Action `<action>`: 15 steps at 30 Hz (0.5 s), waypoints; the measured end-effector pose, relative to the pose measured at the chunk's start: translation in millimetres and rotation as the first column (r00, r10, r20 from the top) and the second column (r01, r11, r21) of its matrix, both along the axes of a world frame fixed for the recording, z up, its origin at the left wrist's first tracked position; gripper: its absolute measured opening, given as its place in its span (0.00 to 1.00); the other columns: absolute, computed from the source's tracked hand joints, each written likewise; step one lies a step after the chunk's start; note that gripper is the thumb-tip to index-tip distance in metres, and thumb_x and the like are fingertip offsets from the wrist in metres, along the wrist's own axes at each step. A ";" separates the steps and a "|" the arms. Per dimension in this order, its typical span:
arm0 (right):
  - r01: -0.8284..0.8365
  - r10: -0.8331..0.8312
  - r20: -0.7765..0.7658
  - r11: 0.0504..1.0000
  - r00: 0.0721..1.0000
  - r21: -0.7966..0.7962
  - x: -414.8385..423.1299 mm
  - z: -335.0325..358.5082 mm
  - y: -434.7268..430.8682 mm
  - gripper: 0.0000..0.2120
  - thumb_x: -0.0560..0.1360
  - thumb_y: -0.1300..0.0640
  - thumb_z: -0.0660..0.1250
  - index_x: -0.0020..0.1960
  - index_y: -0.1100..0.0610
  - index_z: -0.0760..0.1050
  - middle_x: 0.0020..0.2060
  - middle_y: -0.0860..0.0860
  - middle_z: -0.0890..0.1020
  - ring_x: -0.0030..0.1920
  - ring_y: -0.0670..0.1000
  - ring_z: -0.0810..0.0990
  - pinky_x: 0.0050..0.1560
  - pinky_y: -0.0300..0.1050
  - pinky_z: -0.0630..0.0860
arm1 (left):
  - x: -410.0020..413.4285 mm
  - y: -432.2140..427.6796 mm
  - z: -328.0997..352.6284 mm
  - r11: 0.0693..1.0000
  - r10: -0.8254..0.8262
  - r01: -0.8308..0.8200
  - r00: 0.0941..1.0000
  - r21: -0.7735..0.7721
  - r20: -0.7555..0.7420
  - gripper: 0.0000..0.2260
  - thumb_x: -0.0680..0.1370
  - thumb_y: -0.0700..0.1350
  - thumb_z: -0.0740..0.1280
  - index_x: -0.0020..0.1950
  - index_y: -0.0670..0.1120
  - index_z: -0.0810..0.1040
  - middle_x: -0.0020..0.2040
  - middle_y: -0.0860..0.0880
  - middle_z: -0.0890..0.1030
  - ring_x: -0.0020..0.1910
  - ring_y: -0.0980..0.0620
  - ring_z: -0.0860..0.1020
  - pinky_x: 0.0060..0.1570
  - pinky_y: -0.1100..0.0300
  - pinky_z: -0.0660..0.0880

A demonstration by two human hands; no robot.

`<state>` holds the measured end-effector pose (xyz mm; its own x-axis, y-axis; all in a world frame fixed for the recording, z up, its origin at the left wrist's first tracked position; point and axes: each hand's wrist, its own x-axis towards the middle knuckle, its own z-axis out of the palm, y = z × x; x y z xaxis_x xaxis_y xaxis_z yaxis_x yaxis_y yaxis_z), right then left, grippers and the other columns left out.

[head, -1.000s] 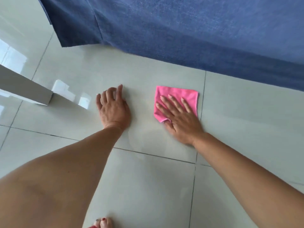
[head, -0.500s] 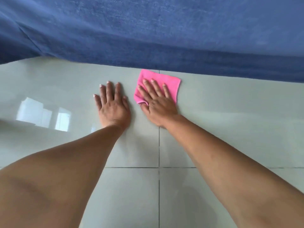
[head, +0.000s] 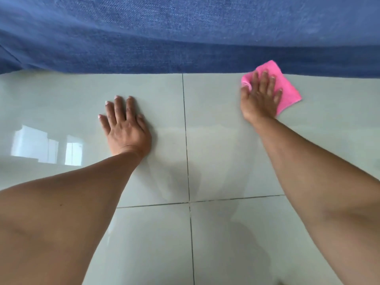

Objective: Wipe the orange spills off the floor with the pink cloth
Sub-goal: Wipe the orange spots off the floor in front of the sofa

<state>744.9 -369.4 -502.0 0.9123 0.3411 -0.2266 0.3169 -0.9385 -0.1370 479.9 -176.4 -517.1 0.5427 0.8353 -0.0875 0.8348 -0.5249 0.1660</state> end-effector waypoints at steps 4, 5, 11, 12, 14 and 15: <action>-0.354 0.354 -0.011 0.935 0.935 -0.022 -58.3 5.5 56.7 0.29 0.82 0.43 0.41 0.80 0.50 0.40 0.80 0.49 0.40 0.79 0.54 0.38 0.77 0.60 0.39 | -0.7 1.0 -0.7 1.000 -0.001 0.001 1.000 -0.006 -0.006 0.27 0.81 0.53 0.45 0.81 0.52 0.51 0.82 0.48 0.49 0.80 0.45 0.45 0.77 0.44 0.41; -0.461 0.461 -0.013 0.887 0.888 -0.029 -79.7 6.8 59.9 0.29 0.82 0.42 0.40 0.80 0.49 0.40 0.80 0.49 0.40 0.79 0.54 0.38 0.77 0.60 0.40 | -1.2 1.1 -1.0 1.000 -0.001 0.001 1.000 -0.009 -0.006 0.27 0.81 0.53 0.45 0.81 0.52 0.51 0.82 0.48 0.49 0.80 0.45 0.45 0.77 0.44 0.41; -0.778 0.777 -0.069 0.628 0.626 0.022 -140.8 5.7 -33.8 0.30 0.80 0.37 0.42 0.80 0.43 0.45 0.80 0.47 0.45 0.80 0.52 0.42 0.77 0.60 0.47 | -2.8 1.5 -0.4 1.000 -0.006 0.006 1.000 -0.022 0.003 0.27 0.81 0.54 0.44 0.81 0.52 0.51 0.82 0.48 0.49 0.80 0.45 0.45 0.77 0.44 0.41; -0.734 0.733 -0.060 0.679 0.678 0.005 -127.6 6.4 -59.3 0.30 0.79 0.35 0.44 0.79 0.40 0.48 0.80 0.47 0.46 0.80 0.52 0.44 0.76 0.61 0.51 | -2.7 1.3 -0.3 1.000 -0.009 0.009 1.000 -0.025 0.003 0.27 0.81 0.54 0.44 0.81 0.52 0.51 0.82 0.48 0.49 0.80 0.45 0.45 0.77 0.44 0.41; -0.512 0.512 -0.022 0.856 0.859 -0.072 -88.4 12.4 -102.6 0.31 0.75 0.32 0.49 0.77 0.36 0.52 0.80 0.49 0.45 0.79 0.55 0.48 0.72 0.63 0.56 | -2.7 1.2 0.1 1.000 -0.013 0.013 1.000 -0.026 -0.009 0.27 0.81 0.54 0.43 0.81 0.51 0.51 0.82 0.48 0.49 0.80 0.45 0.44 0.77 0.44 0.40; -0.360 0.360 -0.012 0.927 0.933 -0.105 -67.3 15.9 -117.2 0.32 0.73 0.31 0.50 0.76 0.36 0.54 0.80 0.50 0.44 0.79 0.57 0.49 0.70 0.64 0.56 | -2.9 1.9 0.4 1.000 -0.014 0.014 1.000 -0.024 -0.020 0.27 0.81 0.54 0.43 0.81 0.51 0.50 0.82 0.47 0.49 0.80 0.45 0.44 0.77 0.44 0.40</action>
<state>677.6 -486.6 -486.1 0.7342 0.6219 -0.2725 0.6368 -0.7699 -0.0414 476.9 -174.5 -516.7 0.5522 0.8252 -0.1187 0.8307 -0.5325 0.1622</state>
